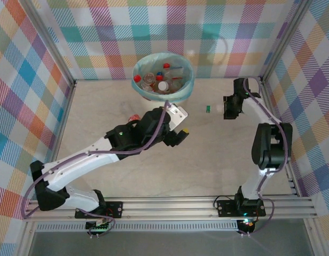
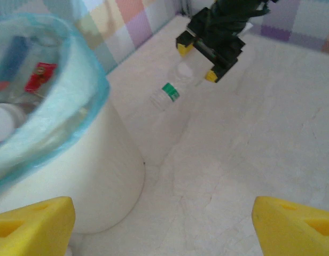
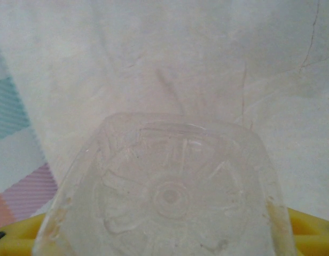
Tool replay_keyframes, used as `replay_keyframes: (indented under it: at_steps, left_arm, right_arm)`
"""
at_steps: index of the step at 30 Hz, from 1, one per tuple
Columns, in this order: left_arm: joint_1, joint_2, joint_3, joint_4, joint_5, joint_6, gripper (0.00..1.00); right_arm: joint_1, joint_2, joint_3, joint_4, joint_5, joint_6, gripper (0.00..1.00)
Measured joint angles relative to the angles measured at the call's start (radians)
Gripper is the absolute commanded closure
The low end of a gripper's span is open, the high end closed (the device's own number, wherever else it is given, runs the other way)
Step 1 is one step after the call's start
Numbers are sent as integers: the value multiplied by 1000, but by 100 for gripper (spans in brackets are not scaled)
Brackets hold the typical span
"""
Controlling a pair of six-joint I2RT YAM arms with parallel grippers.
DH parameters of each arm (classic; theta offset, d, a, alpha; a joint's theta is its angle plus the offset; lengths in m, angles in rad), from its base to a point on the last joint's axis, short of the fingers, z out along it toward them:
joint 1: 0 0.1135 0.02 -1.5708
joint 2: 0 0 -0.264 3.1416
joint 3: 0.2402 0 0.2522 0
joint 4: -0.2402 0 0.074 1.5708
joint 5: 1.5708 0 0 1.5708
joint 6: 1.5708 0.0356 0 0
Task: Put the plastic bottles in the bin
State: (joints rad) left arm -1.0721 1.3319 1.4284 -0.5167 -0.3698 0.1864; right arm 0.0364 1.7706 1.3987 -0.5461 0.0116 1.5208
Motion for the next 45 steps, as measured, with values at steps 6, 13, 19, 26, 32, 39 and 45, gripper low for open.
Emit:
replay_keyframes:
  at_steps: [6,13,19,26,32,39,45]
  left_arm:
    - [0,-131,-37,40,-87,-55,15]
    - [2,-278,-84,76,-238,-133,16]
    - [33,-372,-114,58,-398,-226,16]
    - [107,-438,-115,-71,-488,-360,15]
    - [116,-438,-103,-188,-490,-449,15]
    - [119,-443,-102,-250,-474,-509,15]
    - [120,-444,-102,-295,-441,-537,15]
  right_arm:
    - [73,-171,-16,-16,64,-125,40]
    - [228,-340,26,-48,241,-332,43]
    - [329,-409,116,-6,381,-561,43]
    - [400,-382,216,143,364,-816,44]
    - [433,-237,359,354,159,-1017,44]
    - [468,71,649,449,-68,-1217,43]
    - [514,359,918,380,-95,-1397,43]
